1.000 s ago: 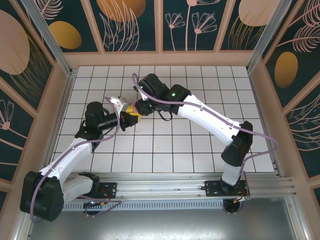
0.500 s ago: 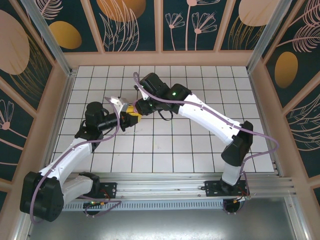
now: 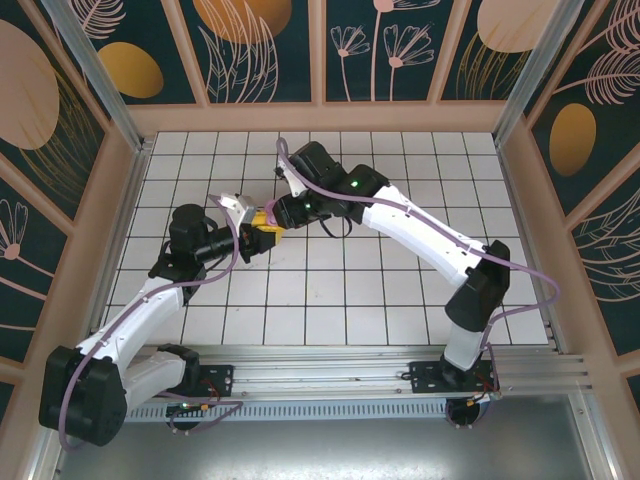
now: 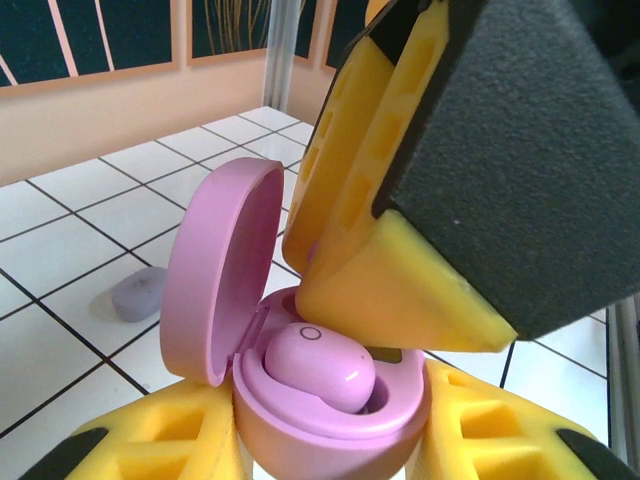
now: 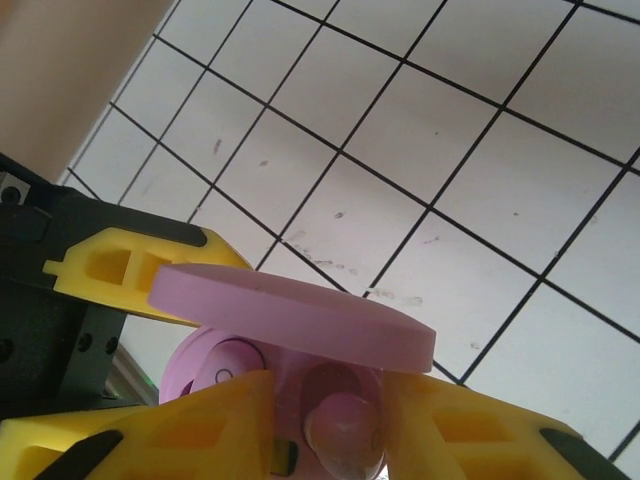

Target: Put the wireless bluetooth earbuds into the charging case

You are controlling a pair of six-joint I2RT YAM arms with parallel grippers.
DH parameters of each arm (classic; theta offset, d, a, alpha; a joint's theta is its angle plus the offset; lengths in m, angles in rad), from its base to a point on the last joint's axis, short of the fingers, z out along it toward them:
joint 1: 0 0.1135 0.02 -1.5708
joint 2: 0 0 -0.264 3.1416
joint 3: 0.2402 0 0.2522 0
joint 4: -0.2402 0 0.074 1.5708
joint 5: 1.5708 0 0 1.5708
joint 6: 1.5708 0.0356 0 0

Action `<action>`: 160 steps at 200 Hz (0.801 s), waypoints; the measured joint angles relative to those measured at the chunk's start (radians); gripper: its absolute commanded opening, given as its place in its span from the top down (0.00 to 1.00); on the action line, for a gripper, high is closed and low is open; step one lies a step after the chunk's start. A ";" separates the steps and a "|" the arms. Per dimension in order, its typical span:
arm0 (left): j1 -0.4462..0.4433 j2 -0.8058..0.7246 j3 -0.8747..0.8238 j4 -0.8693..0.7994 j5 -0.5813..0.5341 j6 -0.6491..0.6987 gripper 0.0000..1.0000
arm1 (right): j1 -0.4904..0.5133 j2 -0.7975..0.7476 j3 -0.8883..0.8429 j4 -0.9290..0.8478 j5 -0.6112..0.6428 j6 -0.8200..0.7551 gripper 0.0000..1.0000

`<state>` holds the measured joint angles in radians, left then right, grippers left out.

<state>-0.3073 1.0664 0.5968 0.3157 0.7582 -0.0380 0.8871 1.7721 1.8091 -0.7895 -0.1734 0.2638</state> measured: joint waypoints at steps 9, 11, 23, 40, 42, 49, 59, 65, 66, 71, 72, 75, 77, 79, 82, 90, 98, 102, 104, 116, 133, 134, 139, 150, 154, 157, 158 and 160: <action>0.000 0.000 0.000 0.000 0.000 0.000 1.00 | -0.006 -0.006 -0.011 0.008 -0.014 0.008 0.68; 0.000 0.000 0.000 0.000 0.000 0.000 1.00 | -0.006 -0.007 -0.013 0.009 -0.016 0.009 0.68; -0.001 -0.001 0.000 0.000 0.000 0.000 1.00 | -0.014 -0.015 -0.025 0.016 -0.034 0.013 0.68; -0.002 -0.004 0.000 0.001 -0.001 0.000 1.00 | -0.018 -0.022 -0.030 0.019 -0.051 0.019 0.67; -0.002 -0.004 0.000 0.001 -0.001 0.000 1.00 | -0.018 -0.023 -0.031 0.019 -0.054 0.021 0.67; -0.002 -0.005 0.000 0.001 -0.001 0.000 1.00 | -0.018 -0.025 -0.032 0.021 -0.059 0.024 0.67; -0.002 -0.006 0.000 0.001 -0.003 0.000 1.00 | -0.018 -0.027 -0.032 0.023 -0.065 0.028 0.67; -0.002 -0.006 0.000 0.002 -0.004 0.000 1.00 | -0.018 -0.027 -0.032 0.023 -0.069 0.031 0.67; -0.002 -0.006 0.000 0.002 -0.004 0.000 1.00 | -0.018 -0.027 -0.032 0.023 -0.069 0.031 0.67; -0.002 -0.006 0.000 0.002 -0.005 0.000 1.00 | -0.018 -0.028 -0.032 0.023 -0.073 0.032 0.67; -0.002 -0.006 0.000 0.002 -0.005 0.000 1.00 | -0.018 -0.029 -0.032 0.023 -0.073 0.032 0.67; -0.002 -0.006 0.000 0.002 -0.005 0.000 1.00 | -0.018 -0.029 -0.032 0.023 -0.076 0.034 0.67; -0.002 -0.006 0.000 0.002 -0.005 0.000 1.00 | -0.018 -0.029 -0.032 0.023 -0.077 0.034 0.67; -0.002 -0.006 0.000 0.002 -0.005 0.000 1.00 | -0.018 -0.029 -0.032 0.023 -0.080 0.034 0.67; -0.002 -0.006 0.000 0.002 -0.005 0.000 1.00 | -0.019 -0.029 -0.032 0.023 -0.082 0.035 0.67; -0.002 -0.006 0.000 0.002 -0.005 0.000 1.00 | -0.021 -0.029 -0.032 0.023 -0.085 0.035 0.67; -0.002 -0.006 0.000 0.002 -0.005 0.000 1.00 | -0.023 -0.029 -0.032 0.023 -0.088 0.035 0.67; -0.002 -0.006 0.000 0.002 -0.005 0.000 1.00 | -0.024 -0.029 -0.032 0.023 -0.090 0.035 0.67; -0.002 -0.006 0.000 0.002 -0.005 0.000 1.00 | -0.024 -0.029 -0.032 0.023 -0.090 0.036 0.67; -0.002 -0.007 0.000 0.002 -0.006 0.000 1.00 | -0.026 -0.029 -0.032 0.023 -0.091 0.039 0.67; -0.002 -0.008 0.000 0.002 -0.008 0.000 1.00 | -0.028 -0.033 -0.033 0.023 -0.090 0.042 0.67; -0.002 -0.008 0.000 0.002 -0.008 0.000 1.00 | -0.029 -0.034 -0.033 0.023 -0.090 0.042 0.67; -0.002 -0.009 0.000 0.002 -0.008 0.000 1.00 | -0.029 -0.037 -0.034 0.023 -0.090 0.043 0.67; -0.002 -0.010 0.000 0.002 -0.008 0.000 1.00 | -0.033 -0.048 -0.037 0.023 -0.090 0.043 0.67; -0.002 -0.010 0.000 0.002 -0.007 0.000 1.00 | -0.035 -0.053 -0.038 0.023 -0.090 0.043 0.67; -0.002 -0.011 0.000 0.002 -0.007 0.000 1.00 | -0.036 -0.056 -0.038 0.023 -0.090 0.043 0.67; -0.002 -0.011 0.000 0.002 -0.007 0.000 1.00 | -0.037 -0.059 -0.038 0.024 -0.090 0.043 0.67; -0.002 -0.011 0.000 0.002 -0.007 0.000 1.00 | -0.038 -0.062 -0.038 0.024 -0.090 0.043 0.67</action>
<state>-0.3088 1.0554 0.5968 0.3180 0.7513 -0.0383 0.8490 1.7103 1.7710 -0.7658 -0.2634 0.3069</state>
